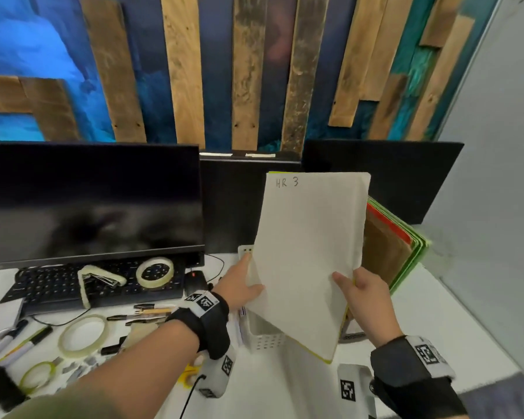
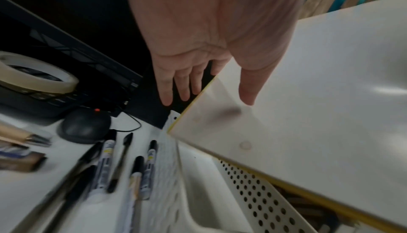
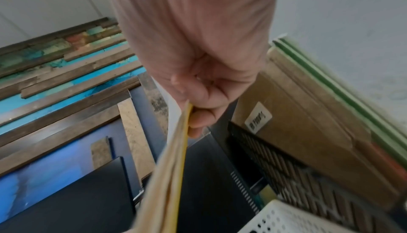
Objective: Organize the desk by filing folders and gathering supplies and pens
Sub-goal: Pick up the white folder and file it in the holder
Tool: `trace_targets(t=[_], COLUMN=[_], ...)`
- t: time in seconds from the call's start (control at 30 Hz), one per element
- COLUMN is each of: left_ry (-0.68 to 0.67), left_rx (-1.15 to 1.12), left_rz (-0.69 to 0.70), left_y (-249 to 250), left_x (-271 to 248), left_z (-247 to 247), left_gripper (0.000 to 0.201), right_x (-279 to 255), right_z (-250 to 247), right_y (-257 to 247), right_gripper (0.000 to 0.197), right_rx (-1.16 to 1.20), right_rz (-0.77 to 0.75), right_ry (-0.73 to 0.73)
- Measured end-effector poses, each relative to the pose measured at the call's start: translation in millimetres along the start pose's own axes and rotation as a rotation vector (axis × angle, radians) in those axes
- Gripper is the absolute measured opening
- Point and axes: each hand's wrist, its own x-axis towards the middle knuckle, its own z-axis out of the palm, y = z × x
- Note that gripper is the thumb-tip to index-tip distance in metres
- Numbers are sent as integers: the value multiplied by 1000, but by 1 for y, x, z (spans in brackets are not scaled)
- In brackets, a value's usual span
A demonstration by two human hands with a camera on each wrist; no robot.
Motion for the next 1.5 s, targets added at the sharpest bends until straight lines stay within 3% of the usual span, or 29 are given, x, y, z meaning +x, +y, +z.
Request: trace_targets(t=[0.17, 0.53, 0.87, 1.13, 1.37, 1.5], left_ry=[12, -67, -86, -87, -53, -20], left_rx=[92, 250, 367, 444, 649, 550], left_rz=[96, 384, 526, 599, 646, 632], left_y=[35, 103, 161, 195, 198, 193], left_x=[16, 43, 64, 77, 88, 89], left_z=[16, 59, 67, 73, 79, 71], left_gripper=[55, 45, 68, 68, 66, 59], right_x=[7, 8, 13, 16, 11, 13], right_z=[-28, -103, -167, -184, -181, -177], right_y=[0, -20, -46, -60, -63, -61], right_gripper=[37, 51, 50, 44, 51, 47], right_rx=[-23, -141, -273, -298, -313, -330], right_rz=[-24, -125, -197, -267, -336, -326], right_ry=[168, 462, 661, 690, 690, 630])
